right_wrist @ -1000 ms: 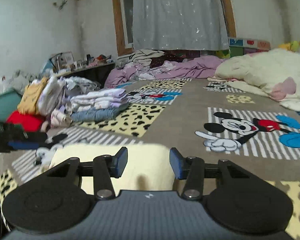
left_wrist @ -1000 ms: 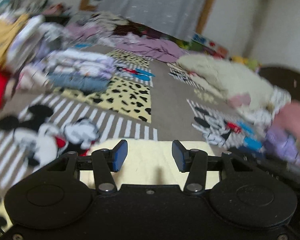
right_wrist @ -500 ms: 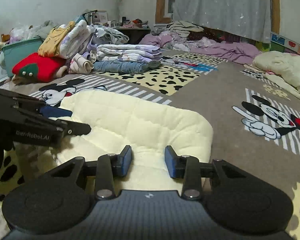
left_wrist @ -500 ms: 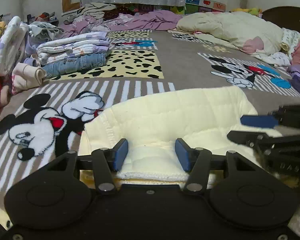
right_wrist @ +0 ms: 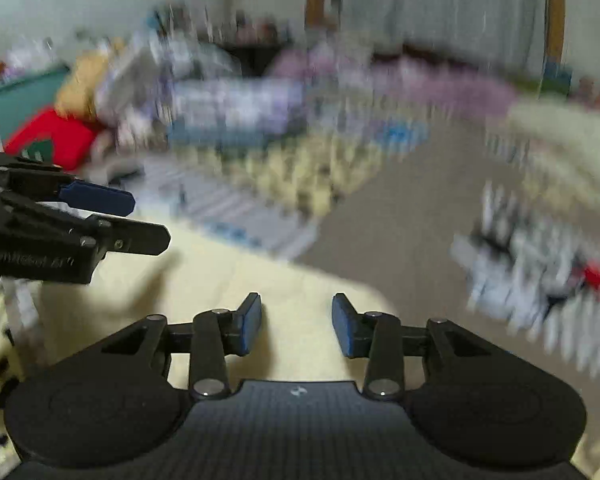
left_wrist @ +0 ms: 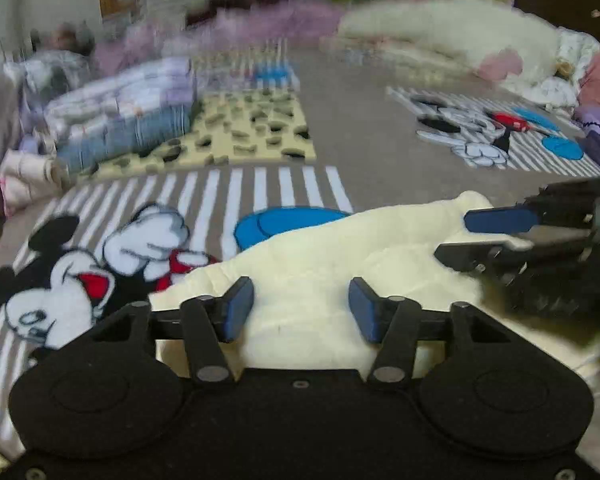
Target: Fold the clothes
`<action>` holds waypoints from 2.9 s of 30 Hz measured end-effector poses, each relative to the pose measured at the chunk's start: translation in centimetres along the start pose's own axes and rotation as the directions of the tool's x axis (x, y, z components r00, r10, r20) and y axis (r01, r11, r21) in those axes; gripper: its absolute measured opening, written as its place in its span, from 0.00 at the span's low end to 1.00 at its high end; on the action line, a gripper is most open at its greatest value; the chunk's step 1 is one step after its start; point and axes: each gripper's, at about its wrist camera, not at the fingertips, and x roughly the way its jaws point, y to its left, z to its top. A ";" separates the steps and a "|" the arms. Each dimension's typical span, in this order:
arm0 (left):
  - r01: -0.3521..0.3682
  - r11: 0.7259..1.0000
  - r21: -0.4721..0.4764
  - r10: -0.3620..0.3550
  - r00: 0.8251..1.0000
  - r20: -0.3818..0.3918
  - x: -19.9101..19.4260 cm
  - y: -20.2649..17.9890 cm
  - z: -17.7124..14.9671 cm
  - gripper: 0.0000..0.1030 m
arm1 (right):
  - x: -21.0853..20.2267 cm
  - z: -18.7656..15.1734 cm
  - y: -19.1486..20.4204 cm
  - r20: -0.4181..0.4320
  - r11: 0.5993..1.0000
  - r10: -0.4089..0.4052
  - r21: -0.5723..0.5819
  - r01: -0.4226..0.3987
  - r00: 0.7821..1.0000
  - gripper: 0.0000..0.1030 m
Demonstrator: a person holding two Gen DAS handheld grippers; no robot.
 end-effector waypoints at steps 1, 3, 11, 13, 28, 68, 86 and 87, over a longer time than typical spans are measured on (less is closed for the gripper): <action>-0.006 1.000 0.001 0.006 1.000 0.022 -0.1 0.0 -0.6 0.53 | 0.4 -0.5 0.0 0.000 1.000 0.001 0.003 -0.001 1.000 0.40; -0.016 1.000 -0.017 0.016 1.000 0.011 -0.3 -0.2 -0.1 0.53 | 0.5 -1.1 0.3 0.023 1.000 -0.008 -0.002 0.008 1.000 0.40; 0.028 0.997 -0.072 -0.026 0.999 0.033 -5.6 0.3 0.5 0.53 | -4.9 -1.2 0.9 0.111 0.999 -0.052 -0.007 0.053 0.992 0.42; 0.036 0.996 -0.081 -0.038 0.999 -0.020 -5.2 0.1 -0.4 0.53 | -6.5 -2.4 0.8 0.128 0.998 -0.052 0.025 0.049 0.990 0.42; 0.123 0.916 -0.382 -0.147 0.988 -0.034 -6.4 5.5 -1.4 0.67 | -8.4 -4.9 -0.3 0.058 0.975 -0.086 0.211 0.072 0.995 0.69; 0.484 0.515 -0.708 -0.555 0.817 0.155 -6.1 2.1 0.8 0.29 | -14.3 -10.9 -7.3 0.319 0.638 0.053 0.718 -0.278 0.946 0.40; 0.675 0.303 -0.673 -0.866 0.490 0.101 1.9 -32.2 7.8 0.29 | -37.6 -23.7 -28.2 0.322 0.497 -0.433 0.864 -0.075 0.842 0.40; 0.669 0.307 -0.677 -0.865 0.493 0.095 2.4 -33.7 7.6 0.29 | -38.5 -24.4 -29.5 0.310 0.490 -0.450 0.870 -0.058 0.838 0.40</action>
